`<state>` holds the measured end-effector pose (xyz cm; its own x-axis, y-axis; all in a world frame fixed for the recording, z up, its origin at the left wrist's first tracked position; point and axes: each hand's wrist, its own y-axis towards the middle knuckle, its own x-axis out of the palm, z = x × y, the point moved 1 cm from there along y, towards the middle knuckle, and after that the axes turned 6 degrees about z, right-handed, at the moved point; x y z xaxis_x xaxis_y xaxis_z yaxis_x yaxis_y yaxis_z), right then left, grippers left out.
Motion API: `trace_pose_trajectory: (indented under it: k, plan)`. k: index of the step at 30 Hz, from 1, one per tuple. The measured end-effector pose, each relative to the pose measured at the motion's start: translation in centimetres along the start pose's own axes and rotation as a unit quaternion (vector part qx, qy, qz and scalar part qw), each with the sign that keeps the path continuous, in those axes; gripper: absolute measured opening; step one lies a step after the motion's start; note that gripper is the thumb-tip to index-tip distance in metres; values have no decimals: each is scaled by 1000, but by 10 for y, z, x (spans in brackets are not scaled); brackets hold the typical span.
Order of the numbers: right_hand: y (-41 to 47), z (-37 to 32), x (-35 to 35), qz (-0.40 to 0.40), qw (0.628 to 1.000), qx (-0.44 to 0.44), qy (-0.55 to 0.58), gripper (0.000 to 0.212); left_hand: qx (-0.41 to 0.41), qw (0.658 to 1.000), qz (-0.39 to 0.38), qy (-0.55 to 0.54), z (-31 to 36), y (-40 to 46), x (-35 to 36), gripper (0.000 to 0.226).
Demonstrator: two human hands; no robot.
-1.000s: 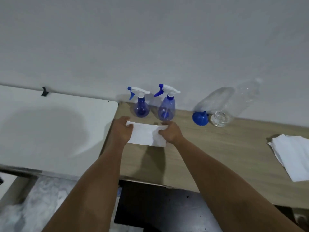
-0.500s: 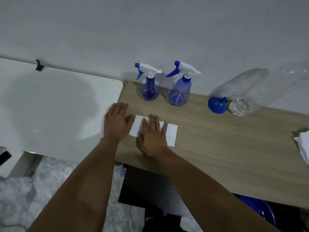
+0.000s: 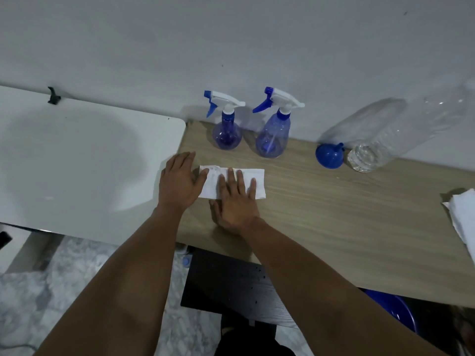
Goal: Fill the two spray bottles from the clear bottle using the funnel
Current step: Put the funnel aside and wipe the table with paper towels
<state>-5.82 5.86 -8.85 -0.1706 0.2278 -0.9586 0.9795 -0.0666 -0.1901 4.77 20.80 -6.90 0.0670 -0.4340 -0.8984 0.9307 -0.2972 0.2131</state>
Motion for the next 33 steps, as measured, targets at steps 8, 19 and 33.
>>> trace_pose_trajectory:
  k: [8, 19, 33]
  plan:
    - [-6, 31, -1, 19, 999, -31, 6, 84, 33, 999, -6, 24, 19, -14, 0, 66]
    - [-70, 135, -7, 72, 996, 47, 38, 88, 58, 998, 8, -7, 89, -55, 28, 64]
    - [-217, 321, -25, 81, 972, 213, 59, 108, 107, 994, 14, -29, 233, -118, 63, 66]
